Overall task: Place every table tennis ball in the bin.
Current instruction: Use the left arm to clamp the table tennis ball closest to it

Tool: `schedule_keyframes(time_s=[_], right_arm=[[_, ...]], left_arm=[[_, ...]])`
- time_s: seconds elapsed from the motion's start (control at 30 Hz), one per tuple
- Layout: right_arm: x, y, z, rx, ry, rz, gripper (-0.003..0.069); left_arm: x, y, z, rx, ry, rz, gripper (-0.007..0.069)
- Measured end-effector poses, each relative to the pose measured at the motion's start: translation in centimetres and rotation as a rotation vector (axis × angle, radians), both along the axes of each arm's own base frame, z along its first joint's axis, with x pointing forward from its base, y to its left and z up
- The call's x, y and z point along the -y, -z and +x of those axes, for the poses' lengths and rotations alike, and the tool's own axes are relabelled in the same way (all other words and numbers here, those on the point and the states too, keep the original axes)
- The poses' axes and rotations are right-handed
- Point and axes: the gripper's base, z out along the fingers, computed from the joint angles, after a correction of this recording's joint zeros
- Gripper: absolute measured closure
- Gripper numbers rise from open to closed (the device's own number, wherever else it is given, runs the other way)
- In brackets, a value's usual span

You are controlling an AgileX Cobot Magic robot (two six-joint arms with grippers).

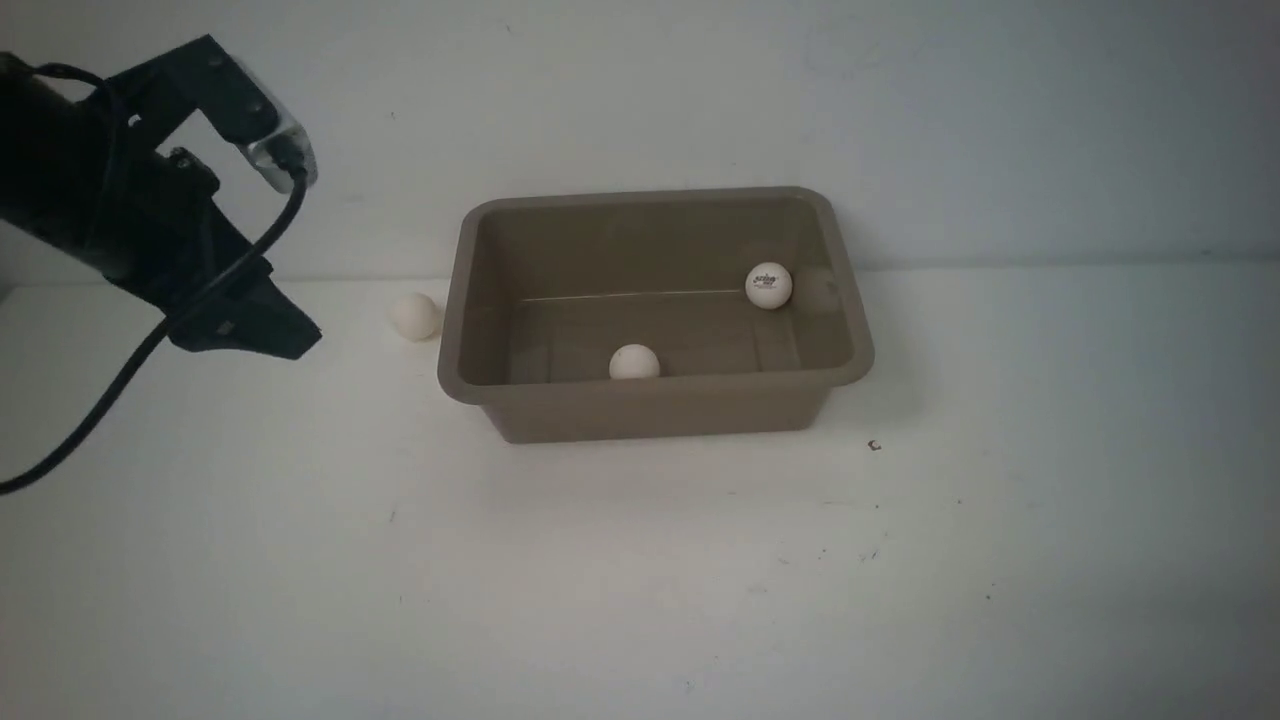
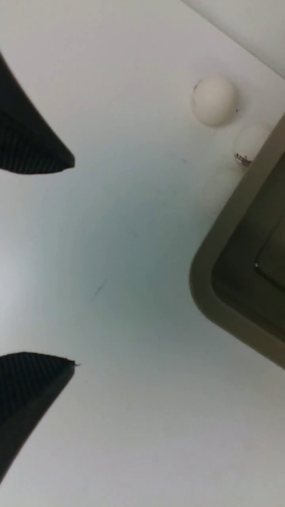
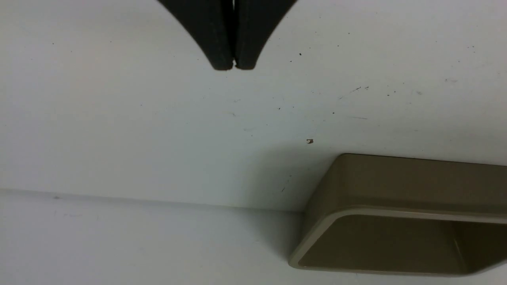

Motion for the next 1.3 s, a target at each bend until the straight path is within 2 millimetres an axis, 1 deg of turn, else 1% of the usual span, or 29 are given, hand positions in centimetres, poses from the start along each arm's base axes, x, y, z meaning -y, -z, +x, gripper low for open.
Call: schedule_keyframes(time_s=[0.13, 0.23, 0.33, 0.4, 0.43, 0.5, 0.53, 0.6, 0.67, 0.7, 0.8, 0.93, 1.03, 1.07, 1.2, 1.23, 1.27, 1.3], right_arm=[[0.0, 0.0, 0.0, 0.0, 0.0, 0.0, 0.0676], [0.0, 0.0, 0.0, 0.0, 0.0, 0.0, 0.0676], [0.0, 0.0, 0.0, 0.0, 0.0, 0.0, 0.0676], [0.0, 0.0, 0.0, 0.0, 0.0, 0.0, 0.0676], [0.0, 0.0, 0.0, 0.0, 0.0, 0.0, 0.0676], [0.0, 0.0, 0.0, 0.0, 0.0, 0.0, 0.0676], [0.0, 0.0, 0.0, 0.0, 0.0, 0.0, 0.0676], [0.0, 0.0, 0.0, 0.0, 0.0, 0.0, 0.0676], [0.0, 0.0, 0.0, 0.0, 0.0, 0.0, 0.0676], [0.0, 0.0, 0.0, 0.0, 0.0, 0.0, 0.0676], [0.0, 0.0, 0.0, 0.0, 0.0, 0.0, 0.0676], [0.0, 0.0, 0.0, 0.0, 0.0, 0.0, 0.0676], [0.0, 0.0, 0.0, 0.0, 0.0, 0.0, 0.0676], [0.0, 0.0, 0.0, 0.0, 0.0, 0.0, 0.0676], [0.0, 0.0, 0.0, 0.0, 0.0, 0.0, 0.0676], [0.0, 0.0, 0.0, 0.0, 0.0, 0.0, 0.0676], [0.0, 0.0, 0.0, 0.0, 0.0, 0.0, 0.0676], [0.0, 0.0, 0.0, 0.0, 0.0, 0.0, 0.0676]], left_arm=[[-0.9, 0.8, 1.6, 0.055, -0.05, 0.078, 0.0083], [-1.3, 1.1, 2.6, 0.101, -0.116, 0.09, 0.0083], [-1.7, 1.8, 4.1, 0.143, -0.271, 0.04, 0.0083], [-1.8, 2.4, 4.7, 0.143, -0.326, 0.015, 0.0083], [-1.9, 3.4, 5.4, 0.132, -0.364, -0.011, 0.0083], [-1.9, 4.1, 5.8, 0.118, -0.375, -0.026, 0.0083], [-1.8, 5.8, 6.5, 0.078, -0.39, -0.054, 0.0083], [-1.6, 7.4, 7.3, 0.039, -0.408, -0.092, 0.0083], [-1.6, 7.6, 7.6, 0.034, -0.413, -0.104, 0.0083], [-1.5, 8.1, 8.5, 0.026, -0.42, -0.131, 0.0083], [-1.3, 8.0, 10.1, 0.016, -0.42, -0.178, 0.0092], [-1.2, 8.1, 11.9, -0.008, -0.438, -0.222, 0.0094], [-1.5, 8.6, 13.2, 0.003, -0.454, -0.216, 0.0094], [-1.5, 8.6, 13.3, 0.003, -0.455, -0.215, 0.0094], [-1.6, 9.8, 14.2, -0.005, -0.477, -0.188, 0.0094], [-1.5, 10.5, 14.6, -0.007, -0.477, -0.174, 0.0094], [-1.5, 10.5, 14.6, -0.007, -0.477, -0.174, 0.0094], [-0.9, 11.2, 15.1, -0.002, -0.47, -0.168, 0.0094]])
